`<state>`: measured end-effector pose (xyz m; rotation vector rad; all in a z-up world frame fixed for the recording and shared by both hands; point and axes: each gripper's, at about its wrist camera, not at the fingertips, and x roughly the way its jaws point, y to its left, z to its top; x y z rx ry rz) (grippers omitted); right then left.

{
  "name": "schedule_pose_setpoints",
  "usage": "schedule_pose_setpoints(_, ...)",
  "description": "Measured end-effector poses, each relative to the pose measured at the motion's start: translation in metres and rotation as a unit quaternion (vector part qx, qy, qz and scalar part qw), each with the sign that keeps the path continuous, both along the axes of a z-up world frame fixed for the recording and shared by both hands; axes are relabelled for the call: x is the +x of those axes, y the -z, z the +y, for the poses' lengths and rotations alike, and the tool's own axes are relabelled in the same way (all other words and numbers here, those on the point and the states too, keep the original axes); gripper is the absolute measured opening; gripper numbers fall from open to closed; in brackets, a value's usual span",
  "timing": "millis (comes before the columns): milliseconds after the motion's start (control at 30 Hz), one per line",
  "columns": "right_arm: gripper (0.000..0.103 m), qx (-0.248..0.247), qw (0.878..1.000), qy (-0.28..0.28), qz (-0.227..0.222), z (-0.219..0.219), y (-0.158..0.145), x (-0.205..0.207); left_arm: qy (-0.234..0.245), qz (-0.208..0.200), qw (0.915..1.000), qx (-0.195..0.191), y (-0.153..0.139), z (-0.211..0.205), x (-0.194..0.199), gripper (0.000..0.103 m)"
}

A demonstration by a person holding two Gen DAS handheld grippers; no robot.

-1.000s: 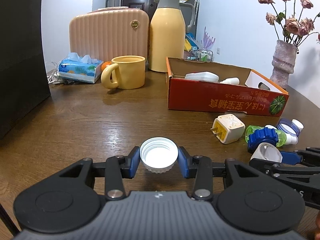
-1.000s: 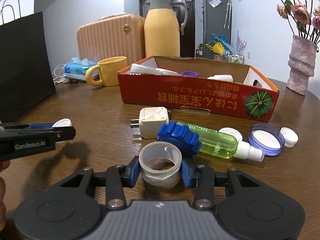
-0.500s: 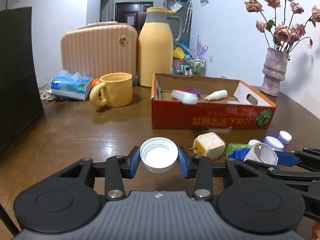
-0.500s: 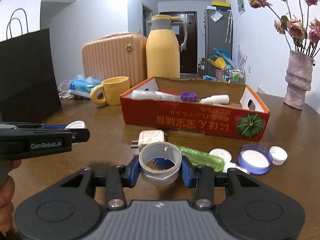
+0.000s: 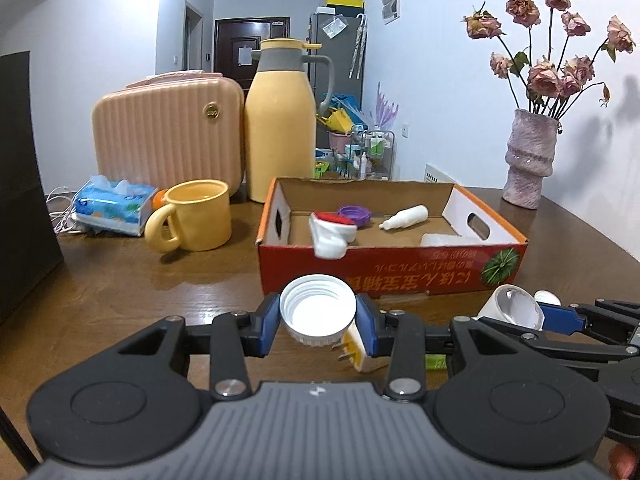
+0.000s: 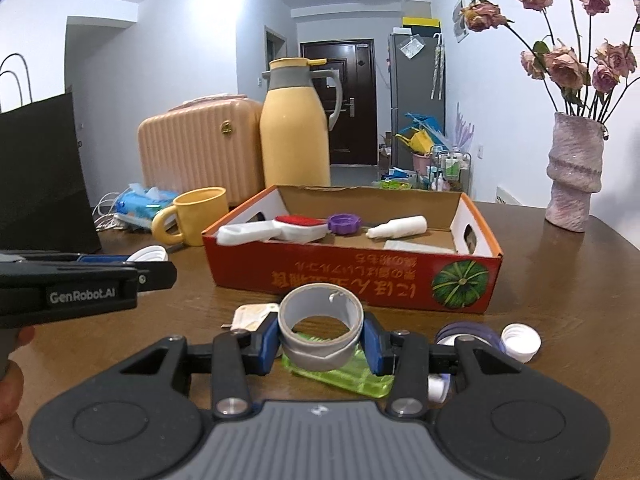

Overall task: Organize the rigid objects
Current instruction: 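Carry the white cap and translucent ring over the cardboard box with both grippers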

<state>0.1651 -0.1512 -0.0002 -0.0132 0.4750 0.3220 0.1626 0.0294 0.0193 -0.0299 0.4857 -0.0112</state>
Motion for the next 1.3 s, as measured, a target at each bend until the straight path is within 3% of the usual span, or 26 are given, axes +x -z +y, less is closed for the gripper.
schedule_pose_setpoints(733,0.042,0.001,0.999,0.036,-0.033,-0.030,-0.024,0.064,0.021,-0.017,0.9996,0.013,-0.022,-0.041,0.063,0.041)
schedule_pose_setpoints(1300,0.042,-0.007,0.998,0.057,-0.039,-0.034,-0.024,0.132,0.004,-0.018,0.9998,0.002,-0.021,-0.043,0.128,0.041)
